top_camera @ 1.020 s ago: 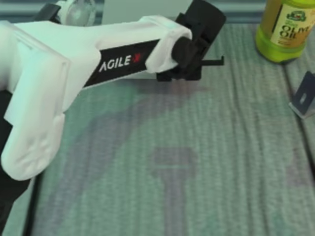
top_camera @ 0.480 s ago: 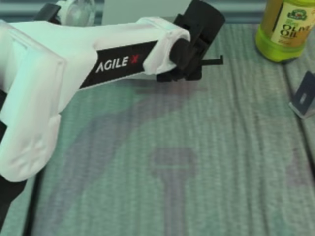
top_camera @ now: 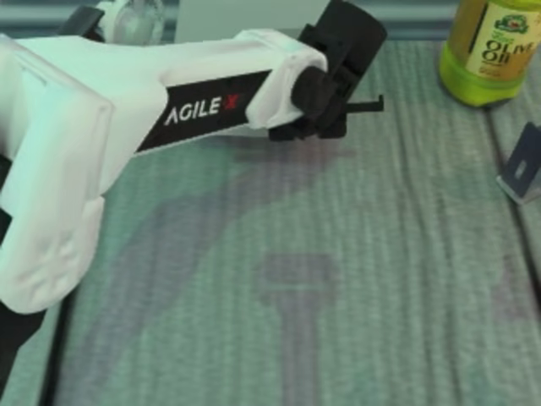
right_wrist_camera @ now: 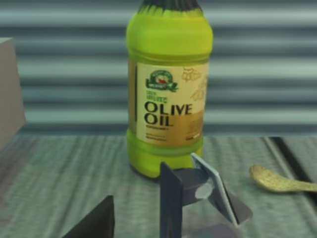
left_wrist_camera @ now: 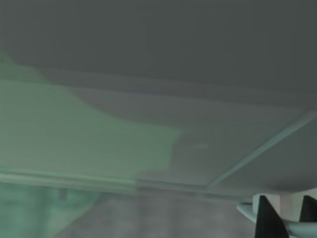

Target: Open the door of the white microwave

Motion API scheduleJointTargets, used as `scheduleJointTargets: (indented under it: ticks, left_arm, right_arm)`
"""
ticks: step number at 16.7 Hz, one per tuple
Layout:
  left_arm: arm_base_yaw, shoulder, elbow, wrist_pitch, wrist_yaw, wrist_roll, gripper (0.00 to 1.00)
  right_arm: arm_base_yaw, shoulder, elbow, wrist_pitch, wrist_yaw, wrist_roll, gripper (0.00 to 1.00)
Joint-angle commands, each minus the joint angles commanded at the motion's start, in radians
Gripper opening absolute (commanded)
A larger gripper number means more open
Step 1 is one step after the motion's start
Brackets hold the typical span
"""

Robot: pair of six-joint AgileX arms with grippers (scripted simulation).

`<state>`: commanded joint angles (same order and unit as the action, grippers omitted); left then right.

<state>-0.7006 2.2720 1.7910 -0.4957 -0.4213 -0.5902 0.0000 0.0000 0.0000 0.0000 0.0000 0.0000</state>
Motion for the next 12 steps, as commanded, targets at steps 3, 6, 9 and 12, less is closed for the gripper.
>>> scheduleJointTargets:
  ticks: [3, 6, 9, 12]
  left_arm:
    - [0.000, 0.000, 0.000, 0.000, 0.000, 0.000, 0.00]
    - [0.000, 0.000, 0.000, 0.000, 0.000, 0.000, 0.00]
    - [0.000, 0.000, 0.000, 0.000, 0.000, 0.000, 0.00]
    - [-0.005, 0.002, -0.012, 0.006, 0.010, 0.004, 0.00]
  right_arm:
    - [0.000, 0.000, 0.000, 0.000, 0.000, 0.000, 1.00]
    - [0.000, 0.000, 0.000, 0.000, 0.000, 0.000, 1.00]
    - [0.000, 0.000, 0.000, 0.000, 0.000, 0.000, 1.00]
    - [0.000, 0.000, 0.000, 0.000, 0.000, 0.000, 1.00]
